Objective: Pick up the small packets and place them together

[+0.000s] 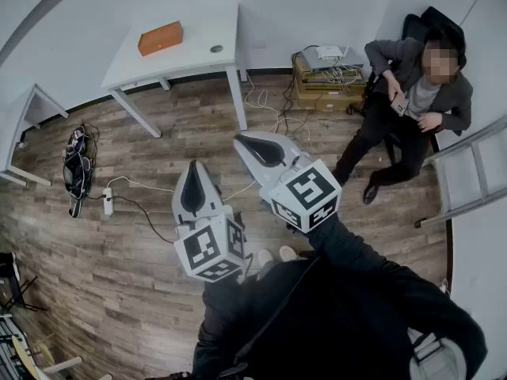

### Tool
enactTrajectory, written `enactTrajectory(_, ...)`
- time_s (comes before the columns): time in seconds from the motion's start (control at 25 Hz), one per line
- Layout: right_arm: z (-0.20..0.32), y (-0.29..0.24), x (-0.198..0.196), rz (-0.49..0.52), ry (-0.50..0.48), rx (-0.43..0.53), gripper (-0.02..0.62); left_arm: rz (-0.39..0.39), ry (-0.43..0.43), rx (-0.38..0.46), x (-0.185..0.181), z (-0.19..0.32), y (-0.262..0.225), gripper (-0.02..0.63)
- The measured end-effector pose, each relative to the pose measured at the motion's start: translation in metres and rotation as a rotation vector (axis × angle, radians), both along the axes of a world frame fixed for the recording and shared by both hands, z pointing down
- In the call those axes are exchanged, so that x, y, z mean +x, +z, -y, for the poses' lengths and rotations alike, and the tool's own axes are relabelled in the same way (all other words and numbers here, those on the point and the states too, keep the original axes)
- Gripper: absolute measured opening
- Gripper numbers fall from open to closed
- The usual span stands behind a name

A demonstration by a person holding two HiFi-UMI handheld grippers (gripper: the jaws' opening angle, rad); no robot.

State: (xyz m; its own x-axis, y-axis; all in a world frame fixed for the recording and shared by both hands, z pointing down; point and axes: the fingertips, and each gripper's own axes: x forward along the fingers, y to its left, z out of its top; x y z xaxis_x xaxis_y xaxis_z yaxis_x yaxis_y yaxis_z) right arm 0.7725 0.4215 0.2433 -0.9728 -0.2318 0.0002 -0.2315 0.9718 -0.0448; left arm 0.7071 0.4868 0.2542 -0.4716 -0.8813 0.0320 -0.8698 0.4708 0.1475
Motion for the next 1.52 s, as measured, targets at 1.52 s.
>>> enactTrajectory(1.52,-0.01,0.016,-0.045,0.01,-0.054,-0.039,0.002,-0.061,-0.028,-0.001,-0.036,-0.008,0.02,-0.002)
